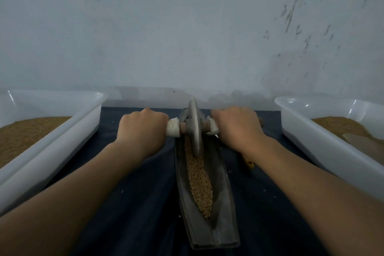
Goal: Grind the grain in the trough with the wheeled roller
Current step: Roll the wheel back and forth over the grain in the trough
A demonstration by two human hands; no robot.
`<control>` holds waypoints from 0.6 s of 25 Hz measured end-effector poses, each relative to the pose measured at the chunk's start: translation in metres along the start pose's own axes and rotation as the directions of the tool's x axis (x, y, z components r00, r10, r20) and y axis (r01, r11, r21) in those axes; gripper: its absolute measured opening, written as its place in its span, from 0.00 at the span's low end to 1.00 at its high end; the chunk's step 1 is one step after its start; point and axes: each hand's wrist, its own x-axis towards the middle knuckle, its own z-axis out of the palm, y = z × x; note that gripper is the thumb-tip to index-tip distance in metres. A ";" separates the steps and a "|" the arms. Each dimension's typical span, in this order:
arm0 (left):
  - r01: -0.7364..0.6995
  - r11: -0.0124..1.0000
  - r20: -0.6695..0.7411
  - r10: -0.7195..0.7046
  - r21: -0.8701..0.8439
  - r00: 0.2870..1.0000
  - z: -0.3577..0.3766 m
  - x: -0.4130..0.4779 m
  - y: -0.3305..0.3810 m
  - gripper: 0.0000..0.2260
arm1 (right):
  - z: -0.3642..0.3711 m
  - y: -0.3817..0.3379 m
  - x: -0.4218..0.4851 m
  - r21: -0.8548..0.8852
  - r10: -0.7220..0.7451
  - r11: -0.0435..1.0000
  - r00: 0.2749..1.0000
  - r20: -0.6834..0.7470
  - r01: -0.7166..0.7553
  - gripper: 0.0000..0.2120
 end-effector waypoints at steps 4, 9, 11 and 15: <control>0.032 0.999 0.100 -0.030 -0.024 0.995 -0.016 -0.018 0.002 0.14 | -0.010 0.013 -0.040 0.241 -0.104 0.966 0.994 0.041 0.092 0.16; 0.116 0.984 0.101 -0.102 -0.139 0.990 -0.022 -0.035 -0.001 0.20 | -0.019 0.025 -0.060 0.293 0.120 0.948 0.992 0.028 -0.123 0.12; 0.134 0.981 0.084 -0.123 -0.142 0.989 -0.019 -0.038 -0.006 0.17 | -0.012 0.019 -0.061 0.330 0.179 0.928 0.984 0.015 -0.174 0.11; 0.113 0.988 -0.012 -0.115 -0.109 0.993 -0.014 -0.042 -0.008 0.14 | -0.006 0.013 -0.068 0.384 0.212 0.905 0.976 -0.040 -0.181 0.15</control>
